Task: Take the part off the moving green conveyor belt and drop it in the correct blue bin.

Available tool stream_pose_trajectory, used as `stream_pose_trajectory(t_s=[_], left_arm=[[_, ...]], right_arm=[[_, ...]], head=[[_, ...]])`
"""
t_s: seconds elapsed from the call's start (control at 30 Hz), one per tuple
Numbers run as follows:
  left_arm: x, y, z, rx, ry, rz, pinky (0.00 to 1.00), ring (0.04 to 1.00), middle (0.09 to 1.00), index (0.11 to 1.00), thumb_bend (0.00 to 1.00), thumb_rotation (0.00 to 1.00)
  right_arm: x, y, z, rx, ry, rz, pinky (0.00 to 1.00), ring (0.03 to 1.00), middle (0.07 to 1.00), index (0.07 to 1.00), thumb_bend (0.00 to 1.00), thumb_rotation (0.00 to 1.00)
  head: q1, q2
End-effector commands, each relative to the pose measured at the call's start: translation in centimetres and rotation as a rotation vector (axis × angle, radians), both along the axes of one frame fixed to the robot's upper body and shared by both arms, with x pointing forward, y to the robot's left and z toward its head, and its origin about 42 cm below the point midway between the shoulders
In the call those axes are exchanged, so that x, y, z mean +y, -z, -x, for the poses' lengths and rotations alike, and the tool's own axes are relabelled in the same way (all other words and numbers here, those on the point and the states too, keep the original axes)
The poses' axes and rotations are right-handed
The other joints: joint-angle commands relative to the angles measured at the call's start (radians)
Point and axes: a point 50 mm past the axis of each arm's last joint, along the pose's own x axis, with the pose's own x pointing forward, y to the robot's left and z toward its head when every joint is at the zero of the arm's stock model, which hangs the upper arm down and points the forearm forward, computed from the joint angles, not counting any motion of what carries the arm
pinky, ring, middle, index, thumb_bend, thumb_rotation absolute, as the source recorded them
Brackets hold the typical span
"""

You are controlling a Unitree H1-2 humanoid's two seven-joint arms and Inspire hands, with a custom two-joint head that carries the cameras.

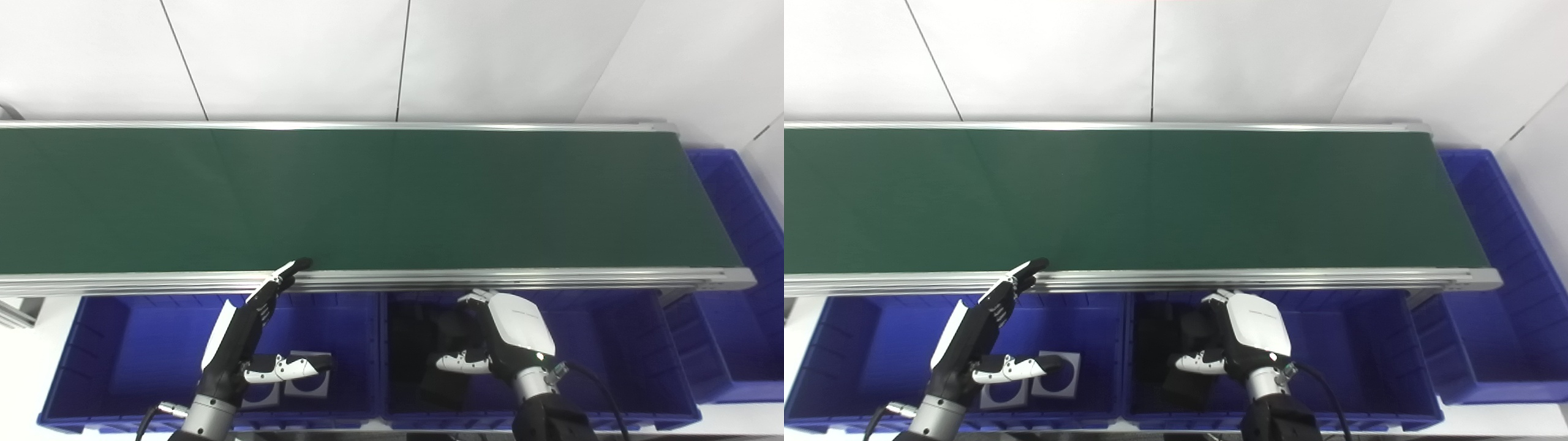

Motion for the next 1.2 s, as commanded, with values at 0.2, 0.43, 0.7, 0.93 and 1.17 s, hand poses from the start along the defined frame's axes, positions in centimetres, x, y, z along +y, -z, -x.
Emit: stream_pose_trajectory(t_s=[0.2,0.43,0.7,0.93,1.17], left_arm=[[0.3,-0.9,0.0,-0.052,0.011,0.005,0.94,0.944,0.913,0.845,0.84,0.29],[0.6,-0.6,0.0,-0.040,0.018,-0.003,0.93,0.941,0.912,0.845,0.85,0.30],[0.6,-0.2,0.0,-0.034,0.015,0.012,0.94,0.945,0.916,0.840,0.85,0.27],[0.3,0.4,-0.1,-0.037,-0.004,0.027,0.91,0.930,0.910,0.822,0.87,0.27],[0.0,1.0,0.0,-0.037,-0.014,0.048,0.90,0.920,0.903,0.822,0.88,0.27]], right_arm=[[1.3,-2.5,1.4,-0.178,0.092,-0.065,1.00,1.000,1.000,0.942,0.92,0.58],[2.8,-3.8,3.0,-0.408,0.169,-0.375,0.85,0.969,0.983,0.954,0.86,0.44],[3.5,-1.9,4.2,-0.482,0.141,-0.888,0.78,0.856,0.904,0.953,0.86,0.38],[3.3,-0.1,5.0,-0.456,0.123,-1.003,0.81,0.859,0.878,0.958,0.91,0.39],[2.8,0.7,5.3,-0.382,0.114,-1.008,0.84,0.868,0.891,0.949,0.90,0.34]], head=[[0.004,-0.013],[0.012,-0.034],[0.041,-0.080],[0.092,-0.136],[0.119,-0.180]])
